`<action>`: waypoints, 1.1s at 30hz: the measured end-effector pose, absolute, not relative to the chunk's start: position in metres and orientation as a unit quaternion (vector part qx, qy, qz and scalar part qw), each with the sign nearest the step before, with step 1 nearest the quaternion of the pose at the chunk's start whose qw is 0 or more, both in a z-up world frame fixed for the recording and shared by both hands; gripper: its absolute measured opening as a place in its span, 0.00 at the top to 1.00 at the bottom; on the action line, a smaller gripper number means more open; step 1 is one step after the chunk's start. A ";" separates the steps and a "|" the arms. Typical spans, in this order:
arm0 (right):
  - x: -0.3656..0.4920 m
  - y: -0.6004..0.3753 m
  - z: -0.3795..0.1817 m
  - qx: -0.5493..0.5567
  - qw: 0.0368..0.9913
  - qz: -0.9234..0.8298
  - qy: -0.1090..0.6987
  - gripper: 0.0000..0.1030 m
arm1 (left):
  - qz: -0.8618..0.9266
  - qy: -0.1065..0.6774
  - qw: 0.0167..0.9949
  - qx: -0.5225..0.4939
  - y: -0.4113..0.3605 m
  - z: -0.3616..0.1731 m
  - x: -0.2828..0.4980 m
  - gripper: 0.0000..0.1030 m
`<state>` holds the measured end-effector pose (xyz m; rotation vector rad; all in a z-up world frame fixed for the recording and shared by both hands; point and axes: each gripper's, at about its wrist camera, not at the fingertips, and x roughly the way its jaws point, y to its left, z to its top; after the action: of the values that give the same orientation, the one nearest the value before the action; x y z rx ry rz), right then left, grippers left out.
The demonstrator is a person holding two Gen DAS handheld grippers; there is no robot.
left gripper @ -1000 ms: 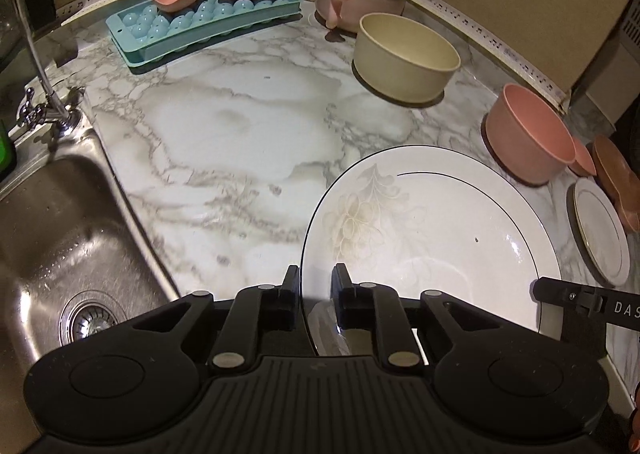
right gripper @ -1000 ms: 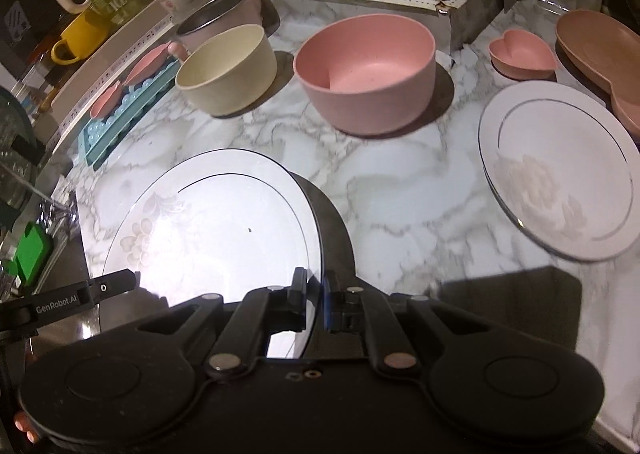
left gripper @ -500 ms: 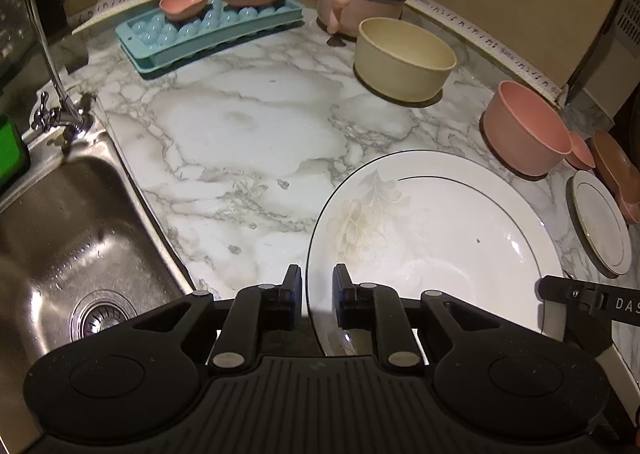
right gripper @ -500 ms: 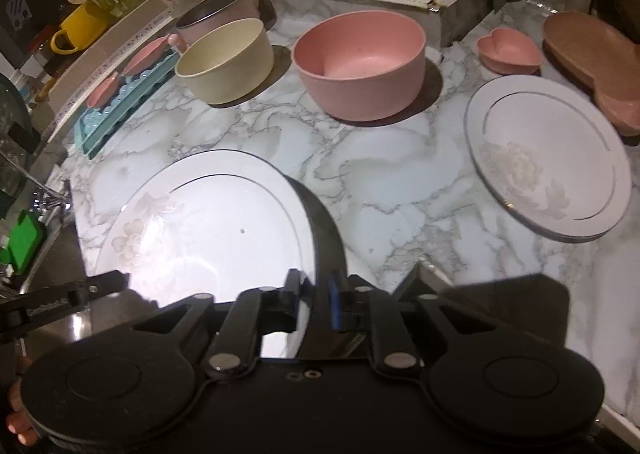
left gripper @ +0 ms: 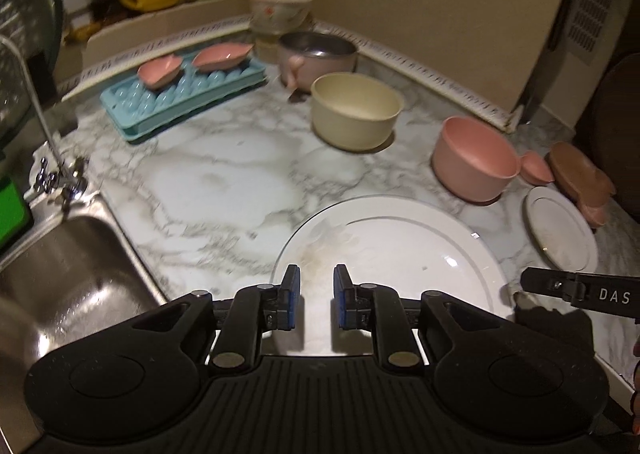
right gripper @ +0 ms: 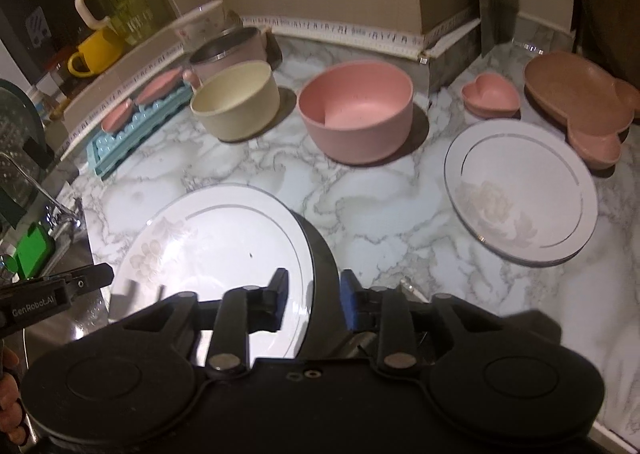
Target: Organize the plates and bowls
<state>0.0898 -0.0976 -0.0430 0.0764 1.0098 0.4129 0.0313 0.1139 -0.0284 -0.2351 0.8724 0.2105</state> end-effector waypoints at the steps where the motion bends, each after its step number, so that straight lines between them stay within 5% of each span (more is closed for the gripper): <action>1: 0.088 -0.099 -0.040 0.037 0.856 0.196 0.476 0.67 | 0.097 0.418 0.896 -0.112 0.112 -0.026 0.032 0.84; 9: 0.074 -0.105 -0.024 0.038 0.870 0.197 0.450 0.60 | 0.067 0.402 0.907 -0.107 0.096 -0.015 0.031 0.81; 15: 0.064 -0.113 -0.013 0.039 0.882 0.192 0.429 0.57 | 0.058 0.381 0.917 -0.099 0.084 -0.005 0.026 0.45; 19: 0.058 -0.120 -0.005 0.042 0.889 0.190 0.416 0.57 | 0.043 0.371 0.923 -0.095 0.075 0.002 0.027 0.45; 21: 0.054 -0.124 0.000 0.044 0.893 0.188 0.406 0.42 | 0.034 0.367 0.925 -0.092 0.069 0.005 0.027 0.43; 33: 0.043 -0.170 0.022 0.053 0.921 0.161 0.351 0.22 | -0.016 0.344 0.936 -0.077 0.018 0.019 0.046 0.27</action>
<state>0.0429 -0.1702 0.0225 0.1084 0.7203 0.3299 0.0456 0.0183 0.0189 -0.1569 0.7034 -0.0317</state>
